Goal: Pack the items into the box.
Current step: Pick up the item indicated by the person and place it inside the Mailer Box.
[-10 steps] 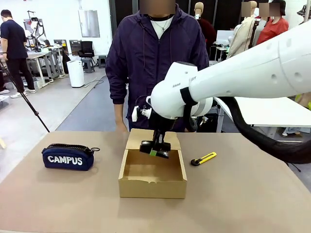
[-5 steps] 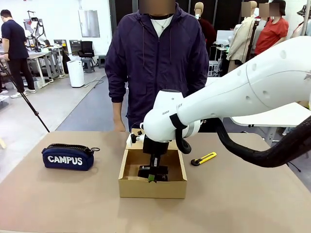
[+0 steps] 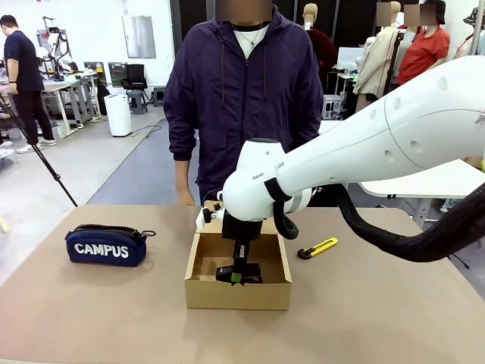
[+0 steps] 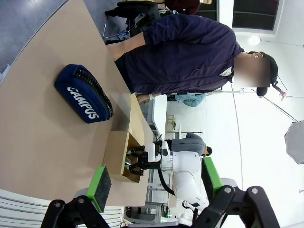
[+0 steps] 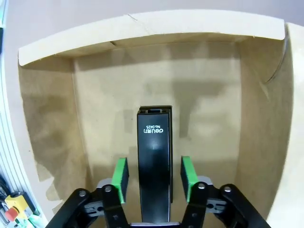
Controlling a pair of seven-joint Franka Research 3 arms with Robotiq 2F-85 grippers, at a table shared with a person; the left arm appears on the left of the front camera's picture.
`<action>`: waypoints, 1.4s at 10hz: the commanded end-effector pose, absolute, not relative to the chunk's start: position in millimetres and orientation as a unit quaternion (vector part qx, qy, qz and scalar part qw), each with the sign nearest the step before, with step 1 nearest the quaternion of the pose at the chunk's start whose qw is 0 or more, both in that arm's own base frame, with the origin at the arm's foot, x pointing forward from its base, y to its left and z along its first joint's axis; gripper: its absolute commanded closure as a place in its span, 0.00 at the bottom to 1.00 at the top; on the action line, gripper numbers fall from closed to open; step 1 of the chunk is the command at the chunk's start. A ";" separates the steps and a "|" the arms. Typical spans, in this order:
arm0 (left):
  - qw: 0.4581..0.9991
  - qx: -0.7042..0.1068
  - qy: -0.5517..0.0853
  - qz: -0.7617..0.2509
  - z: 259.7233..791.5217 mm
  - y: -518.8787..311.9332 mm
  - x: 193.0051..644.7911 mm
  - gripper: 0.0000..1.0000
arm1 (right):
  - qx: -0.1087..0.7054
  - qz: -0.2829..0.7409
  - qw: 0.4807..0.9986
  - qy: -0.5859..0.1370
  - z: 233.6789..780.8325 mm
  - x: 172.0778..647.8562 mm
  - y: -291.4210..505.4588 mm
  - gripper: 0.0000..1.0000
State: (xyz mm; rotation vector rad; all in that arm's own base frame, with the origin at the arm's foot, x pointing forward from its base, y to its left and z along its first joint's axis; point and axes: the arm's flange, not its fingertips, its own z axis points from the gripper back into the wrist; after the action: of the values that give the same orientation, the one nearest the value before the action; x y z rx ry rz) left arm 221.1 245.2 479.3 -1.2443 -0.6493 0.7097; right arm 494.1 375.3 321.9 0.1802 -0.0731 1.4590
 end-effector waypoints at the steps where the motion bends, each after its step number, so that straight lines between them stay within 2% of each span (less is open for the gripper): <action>1: 0.701 -0.565 -0.302 0.312 479.3 246.1 221.5 0.00 | 0.068 0.655 0.752 -0.031 334.7 495.0 374.2 0.00; 5: 0.701 -0.565 -0.302 0.312 479.3 246.1 221.5 0.00 | 0.098 0.611 0.784 -0.048 402.1 505.5 331.1 0.00; 8: 0.701 -0.565 -0.302 0.312 479.3 246.1 221.5 0.00 | 0.198 0.567 0.792 -0.106 463.0 498.1 251.6 0.00; 9: 0.701 -0.565 -0.302 0.312 479.3 246.1 221.5 0.00 | 0.236 0.509 0.821 -0.110 477.2 488.6 215.5 0.00; 10: 0.701 -0.565 -0.302 0.312 479.3 246.1 221.5 0.00 | 0.287 0.433 0.851 -0.081 492.7 473.8 173.6 0.00; 11: 0.701 -0.565 -0.302 0.312 479.3 246.1 221.5 0.00 | 0.328 0.290 0.893 -0.100 504.2 455.1 118.1 0.00; 12: 0.701 -0.565 -0.302 0.312 479.3 246.1 221.5 0.00 | 0.375 0.178 0.902 -0.121 505.8 437.8 72.3 0.00; 14: 0.701 -0.565 -0.302 0.312 479.3 246.1 221.5 0.00 | 0.477 0.041 0.860 -0.176 495.1 411.8 -0.4 0.00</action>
State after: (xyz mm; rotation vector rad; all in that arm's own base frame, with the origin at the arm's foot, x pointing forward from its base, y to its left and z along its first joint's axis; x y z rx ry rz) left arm 221.4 245.6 478.9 -1.2438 -0.6481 0.7112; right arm 418.2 8.5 499.6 0.8004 -0.2000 0.4394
